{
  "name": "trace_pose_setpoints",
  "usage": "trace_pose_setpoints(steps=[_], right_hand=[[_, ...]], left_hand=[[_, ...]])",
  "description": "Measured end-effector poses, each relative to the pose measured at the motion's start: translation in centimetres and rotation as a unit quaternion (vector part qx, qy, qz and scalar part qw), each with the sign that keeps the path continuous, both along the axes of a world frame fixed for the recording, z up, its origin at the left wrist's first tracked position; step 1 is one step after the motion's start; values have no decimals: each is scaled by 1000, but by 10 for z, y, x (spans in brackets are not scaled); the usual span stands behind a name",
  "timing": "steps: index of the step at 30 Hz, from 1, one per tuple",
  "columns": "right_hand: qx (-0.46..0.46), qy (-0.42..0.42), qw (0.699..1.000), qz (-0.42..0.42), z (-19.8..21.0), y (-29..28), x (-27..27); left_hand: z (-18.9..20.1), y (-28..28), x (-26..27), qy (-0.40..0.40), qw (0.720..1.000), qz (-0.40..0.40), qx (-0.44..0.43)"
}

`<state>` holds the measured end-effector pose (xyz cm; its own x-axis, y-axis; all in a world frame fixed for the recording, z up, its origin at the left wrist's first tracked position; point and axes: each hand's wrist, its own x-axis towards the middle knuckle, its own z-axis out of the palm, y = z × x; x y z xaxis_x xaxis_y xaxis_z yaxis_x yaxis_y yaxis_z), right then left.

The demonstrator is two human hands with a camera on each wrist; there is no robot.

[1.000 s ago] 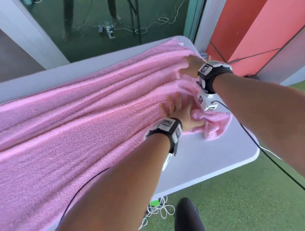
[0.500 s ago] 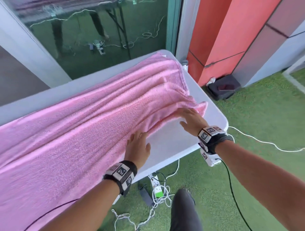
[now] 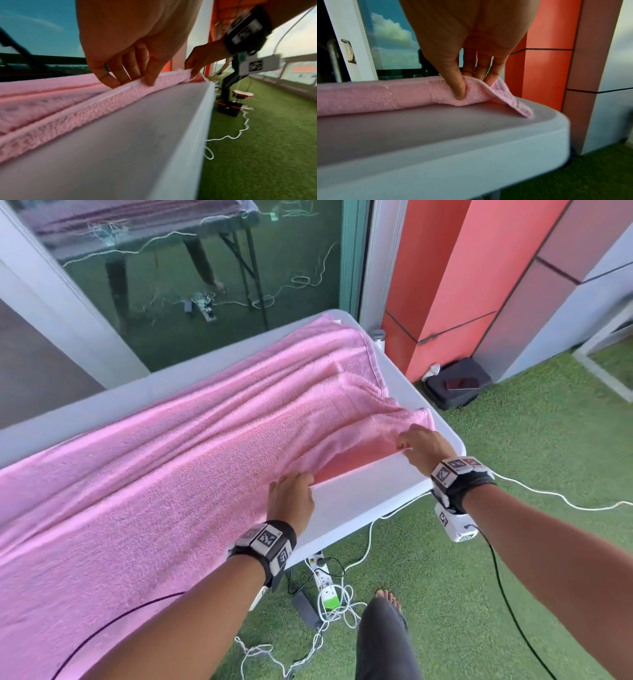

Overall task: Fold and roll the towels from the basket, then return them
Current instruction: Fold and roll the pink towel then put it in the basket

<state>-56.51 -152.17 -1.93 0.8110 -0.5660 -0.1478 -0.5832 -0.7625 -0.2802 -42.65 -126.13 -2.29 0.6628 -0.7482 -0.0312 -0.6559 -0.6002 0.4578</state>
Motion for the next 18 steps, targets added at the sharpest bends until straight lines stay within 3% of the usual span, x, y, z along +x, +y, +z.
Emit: trace_pose_setpoints(steps=[6,11,16,18], right_hand=[[23,19,998,-54,9,-11,-53],[11,18,995,-97,5,-6,-93],[-14,71,985,-158,8,34,-112],[10,40,988,-148,5,71,-103]], left_hand=[[16,-3,-50,75,993,-72,-53],[15,-7,-85,112,987,-110,-41],[18,8,-98,188,968,-166,-10],[21,29,-95,208,966,-155,-6]])
